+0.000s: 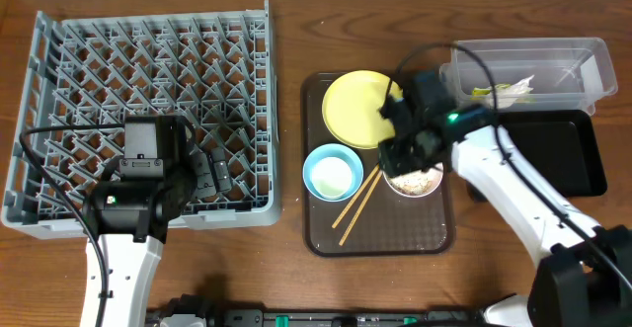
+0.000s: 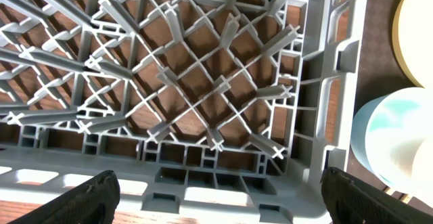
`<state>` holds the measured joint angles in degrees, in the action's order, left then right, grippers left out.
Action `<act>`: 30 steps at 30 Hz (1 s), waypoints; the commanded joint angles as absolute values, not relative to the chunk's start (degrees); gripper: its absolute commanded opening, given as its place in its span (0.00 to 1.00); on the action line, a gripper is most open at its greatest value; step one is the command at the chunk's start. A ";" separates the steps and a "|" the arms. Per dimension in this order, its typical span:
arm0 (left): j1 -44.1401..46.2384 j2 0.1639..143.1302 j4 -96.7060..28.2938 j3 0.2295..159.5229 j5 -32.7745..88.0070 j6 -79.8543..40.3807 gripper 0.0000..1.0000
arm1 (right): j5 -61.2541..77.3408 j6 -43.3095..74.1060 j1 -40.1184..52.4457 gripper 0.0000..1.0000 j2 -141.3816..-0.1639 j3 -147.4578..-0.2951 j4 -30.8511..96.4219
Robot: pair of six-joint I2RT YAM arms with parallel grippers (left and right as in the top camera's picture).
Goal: Sort waste into correct bins and load items into the dishwasher rack
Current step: 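Move the right gripper to the white rice bowl and grasp its rim, then lift the rice bowl with the right gripper toward the black tray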
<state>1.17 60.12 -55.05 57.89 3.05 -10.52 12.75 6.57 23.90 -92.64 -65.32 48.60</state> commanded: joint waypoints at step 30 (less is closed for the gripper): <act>0.93 60.23 -54.98 59.00 3.25 -11.03 0.96 | -0.86 9.19 30.74 0.14 -93.19 -51.79 35.16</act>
<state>1.17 60.12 -55.07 57.89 3.05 -10.52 2.72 8.78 29.28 -92.88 -52.05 35.29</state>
